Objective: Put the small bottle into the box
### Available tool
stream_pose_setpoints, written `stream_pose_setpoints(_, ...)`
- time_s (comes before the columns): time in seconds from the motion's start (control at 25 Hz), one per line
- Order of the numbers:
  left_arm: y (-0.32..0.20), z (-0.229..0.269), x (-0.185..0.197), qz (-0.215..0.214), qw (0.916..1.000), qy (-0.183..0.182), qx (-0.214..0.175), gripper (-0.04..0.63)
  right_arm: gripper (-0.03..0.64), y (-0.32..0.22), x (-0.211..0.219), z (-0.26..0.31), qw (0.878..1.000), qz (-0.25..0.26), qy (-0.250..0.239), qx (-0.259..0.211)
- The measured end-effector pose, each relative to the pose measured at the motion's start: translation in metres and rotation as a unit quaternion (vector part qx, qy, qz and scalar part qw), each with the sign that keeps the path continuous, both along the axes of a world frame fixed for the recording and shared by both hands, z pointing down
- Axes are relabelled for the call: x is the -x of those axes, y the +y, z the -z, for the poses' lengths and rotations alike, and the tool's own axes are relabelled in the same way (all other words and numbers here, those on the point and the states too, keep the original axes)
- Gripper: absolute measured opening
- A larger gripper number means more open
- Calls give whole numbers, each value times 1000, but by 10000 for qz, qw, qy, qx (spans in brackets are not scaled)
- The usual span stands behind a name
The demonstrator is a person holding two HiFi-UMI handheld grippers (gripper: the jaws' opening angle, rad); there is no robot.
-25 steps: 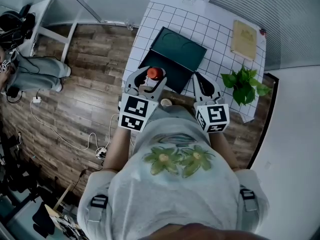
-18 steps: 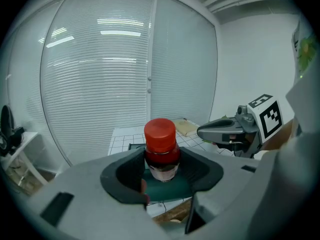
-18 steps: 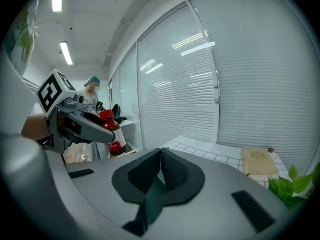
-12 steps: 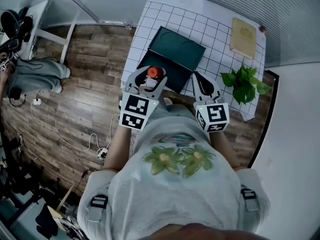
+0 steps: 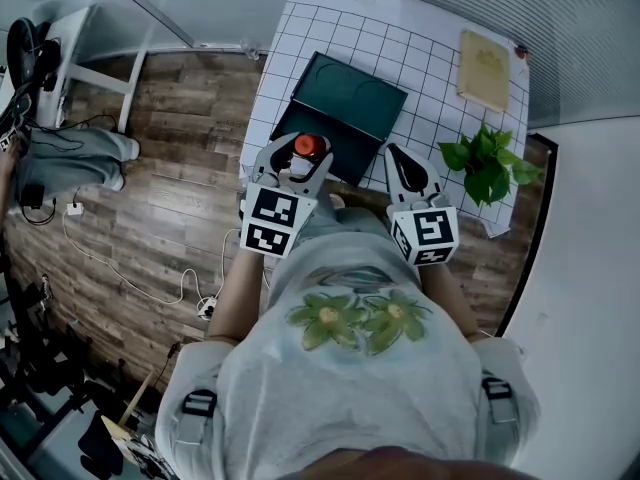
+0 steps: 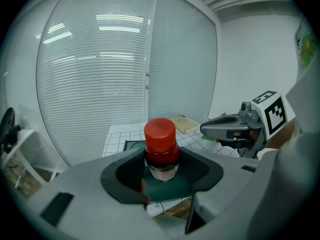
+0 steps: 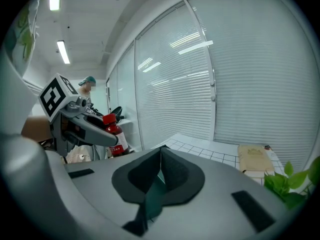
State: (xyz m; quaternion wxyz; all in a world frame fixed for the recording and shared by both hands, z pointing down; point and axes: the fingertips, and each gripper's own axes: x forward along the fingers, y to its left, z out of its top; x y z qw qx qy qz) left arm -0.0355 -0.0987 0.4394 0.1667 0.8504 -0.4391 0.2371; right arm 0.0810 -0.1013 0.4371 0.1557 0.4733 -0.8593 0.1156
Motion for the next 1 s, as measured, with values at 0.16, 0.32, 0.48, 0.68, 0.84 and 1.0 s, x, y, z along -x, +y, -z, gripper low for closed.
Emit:
stream_pose_setpoints(0.16, -1, -11, -2, -27, 9999, -29, 102, 221, 8, -1, 0, -4, 10000, -8, 2, 32)
stream_pose_setpoints(0.32, -4, -20, -2, -51, 9998, -54, 198, 221, 8, -3, 1, -5, 10000, -13, 10, 56)
stream_pose_setpoints(0.48, -7, -29, -5, -91, 9996, -111, 261, 221, 8, -3, 0, -7, 10000, -25, 29, 91)
stream_pose_setpoints(0.68, -10, -39, -8, -151, 9991, -189, 343, 221, 8, -5, 0, -10, 9999, -15, 40, 140)
stream_pose_setpoints(0.84, -11, -44, -10, -203, 9987, -231, 404, 221, 8, -7, 1, -11, 9998, 11, 70, 176)
stream_pose_setpoints(1.0, -12, -49, -11, -244, 9983, -290, 449, 221, 8, -10, 1, -11, 9998, 35, 76, 168)
